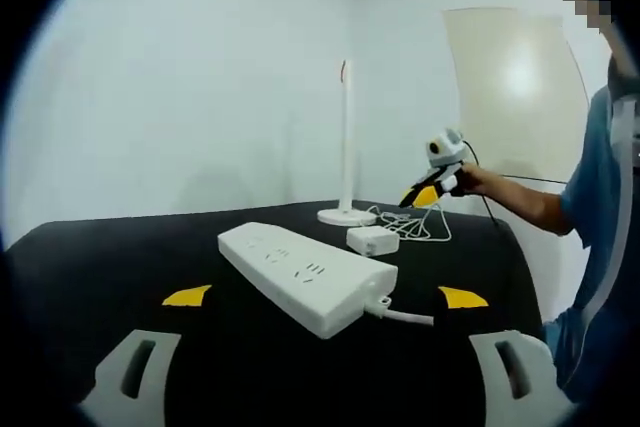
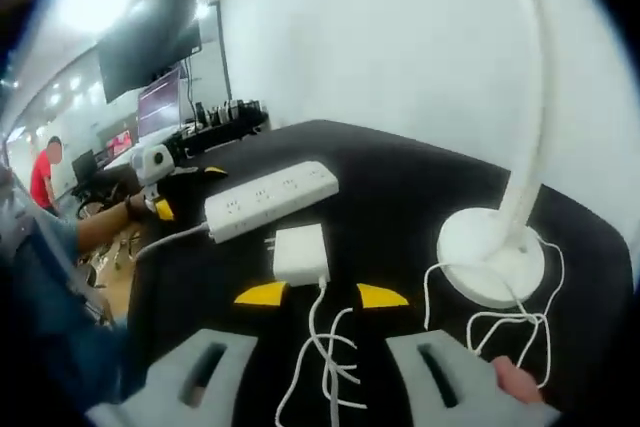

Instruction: Insert the desk lamp plug into the socket, turn on the power strip switch, turn on the lamp switch, then turn off the lamp switch, turn off the power strip switch, and remove the plug from the socket.

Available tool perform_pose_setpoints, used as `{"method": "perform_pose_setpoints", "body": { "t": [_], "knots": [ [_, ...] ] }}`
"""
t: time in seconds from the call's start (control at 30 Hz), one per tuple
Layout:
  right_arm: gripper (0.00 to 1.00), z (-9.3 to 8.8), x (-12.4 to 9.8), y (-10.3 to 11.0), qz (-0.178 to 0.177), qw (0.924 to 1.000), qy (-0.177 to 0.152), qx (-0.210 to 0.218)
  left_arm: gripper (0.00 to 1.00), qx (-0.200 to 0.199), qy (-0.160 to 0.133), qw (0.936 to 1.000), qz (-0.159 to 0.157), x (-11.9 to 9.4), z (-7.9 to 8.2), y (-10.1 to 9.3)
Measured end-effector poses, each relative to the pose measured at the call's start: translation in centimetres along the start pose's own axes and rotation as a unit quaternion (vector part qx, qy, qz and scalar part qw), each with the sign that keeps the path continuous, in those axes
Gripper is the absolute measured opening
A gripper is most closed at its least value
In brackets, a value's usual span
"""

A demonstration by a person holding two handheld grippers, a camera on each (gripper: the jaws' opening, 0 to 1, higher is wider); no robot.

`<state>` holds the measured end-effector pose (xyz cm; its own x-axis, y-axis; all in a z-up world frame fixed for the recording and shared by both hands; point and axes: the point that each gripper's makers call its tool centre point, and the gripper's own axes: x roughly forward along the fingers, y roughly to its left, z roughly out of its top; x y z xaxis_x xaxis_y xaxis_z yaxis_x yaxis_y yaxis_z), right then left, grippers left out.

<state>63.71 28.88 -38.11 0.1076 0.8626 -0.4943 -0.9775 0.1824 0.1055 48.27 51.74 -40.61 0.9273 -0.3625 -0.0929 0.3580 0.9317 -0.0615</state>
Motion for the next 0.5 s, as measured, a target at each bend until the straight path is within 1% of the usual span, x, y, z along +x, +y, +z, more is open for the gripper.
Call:
{"method": "perform_pose_setpoints", "body": {
  "t": [0.07, 0.27, 0.47, 0.5],
  "knots": [
    [0.26, 0.0, 0.2, 0.1, 0.001, 1.0000, 0.004, -0.002, 0.85, 0.002, 0.003, 1.0000, -0.001, 0.0, -0.2, 0.0],
    [0.26, -0.3, 1.3, 0.0, 0.003, 0.9996, 0.028, -0.004, 0.84, 0.005, 0.001, 1.0000, -0.003, 0.0, -0.1, 0.0],
    [0.25, -1.1, 2.5, -0.7, -0.005, 0.9973, 0.071, -0.020, 0.83, 0.003, -0.011, 0.9999, -0.005, -0.1, 0.3, 0.2],
    [0.24, -1.3, 2.7, -0.5, -0.007, 0.9967, 0.077, -0.023, 0.83, 0.003, -0.011, 0.9999, -0.004, -0.1, 0.3, 0.3]
  ]
}}
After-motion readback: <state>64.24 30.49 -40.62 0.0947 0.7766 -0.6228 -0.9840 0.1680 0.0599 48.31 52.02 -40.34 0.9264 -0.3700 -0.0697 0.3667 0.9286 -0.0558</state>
